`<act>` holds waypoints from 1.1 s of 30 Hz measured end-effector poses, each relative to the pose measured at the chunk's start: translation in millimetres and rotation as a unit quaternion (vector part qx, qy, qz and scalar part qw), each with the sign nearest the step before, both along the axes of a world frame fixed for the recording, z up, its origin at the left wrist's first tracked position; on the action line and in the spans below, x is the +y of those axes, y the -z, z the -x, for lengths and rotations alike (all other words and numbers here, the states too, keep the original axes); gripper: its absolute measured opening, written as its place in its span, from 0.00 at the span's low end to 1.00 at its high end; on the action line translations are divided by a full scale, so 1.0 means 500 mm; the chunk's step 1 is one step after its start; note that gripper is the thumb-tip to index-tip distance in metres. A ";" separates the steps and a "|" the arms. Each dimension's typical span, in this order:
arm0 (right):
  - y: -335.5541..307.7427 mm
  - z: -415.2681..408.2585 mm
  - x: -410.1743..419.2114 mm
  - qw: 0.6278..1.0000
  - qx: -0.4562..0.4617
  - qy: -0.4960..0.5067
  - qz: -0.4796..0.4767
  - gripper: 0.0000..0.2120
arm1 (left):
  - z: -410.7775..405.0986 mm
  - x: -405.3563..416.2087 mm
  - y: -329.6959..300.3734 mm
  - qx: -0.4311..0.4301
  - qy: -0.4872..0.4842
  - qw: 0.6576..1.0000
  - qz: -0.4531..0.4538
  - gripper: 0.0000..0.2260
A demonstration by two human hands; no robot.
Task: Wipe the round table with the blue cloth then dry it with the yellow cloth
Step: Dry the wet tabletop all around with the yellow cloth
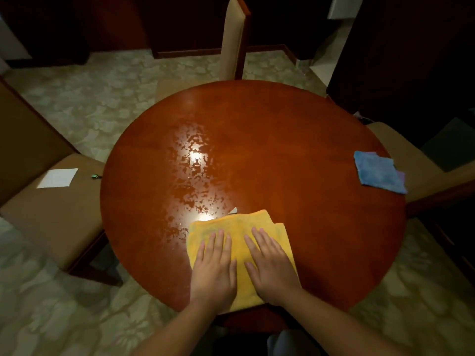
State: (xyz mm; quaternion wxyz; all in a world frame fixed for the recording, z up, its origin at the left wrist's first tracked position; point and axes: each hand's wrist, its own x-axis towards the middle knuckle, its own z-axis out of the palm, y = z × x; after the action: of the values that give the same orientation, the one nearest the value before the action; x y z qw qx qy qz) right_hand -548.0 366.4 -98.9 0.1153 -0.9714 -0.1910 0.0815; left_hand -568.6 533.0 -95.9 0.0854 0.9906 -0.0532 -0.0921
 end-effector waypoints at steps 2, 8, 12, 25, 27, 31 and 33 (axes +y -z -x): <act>0.002 -0.016 0.001 1.000 -0.020 -0.015 0.003 0.27 | -0.010 -0.003 0.002 -0.020 0.007 1.000 0.006 0.26; 0.010 -0.107 0.001 0.999 -0.016 -0.032 -0.012 0.28 | -0.095 -0.006 0.005 -0.034 -0.006 0.999 -0.024 0.27; 0.011 -0.168 0.003 0.999 -0.031 -0.025 -0.013 0.30 | -0.158 -0.008 0.001 -0.025 -0.006 0.998 -0.058 0.32; -0.005 -0.087 -0.004 1.000 -0.011 -0.018 -0.008 0.36 | -0.087 0.000 -0.023 0.000 0.045 0.997 -0.061 0.38; -0.008 -0.055 -0.007 1.000 -0.012 -0.019 -0.013 0.34 | -0.055 0.002 -0.032 0.014 0.076 0.994 -0.080 0.39; -0.015 -0.053 -0.014 0.999 -0.043 -0.024 -0.007 0.27 | -0.045 0.011 -0.045 0.023 0.075 0.996 -0.048 0.39; -0.020 -0.079 -0.013 0.997 -0.063 -0.035 -0.003 0.24 | -0.071 0.007 -0.047 0.001 0.043 0.999 -0.013 0.37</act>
State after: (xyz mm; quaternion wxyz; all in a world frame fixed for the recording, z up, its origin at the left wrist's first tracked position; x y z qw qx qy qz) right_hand -508.4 360.1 -88.7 0.1031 -0.9670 -0.2316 0.0239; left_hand -533.1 536.4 -72.3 0.0687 0.9884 -0.0942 -0.0973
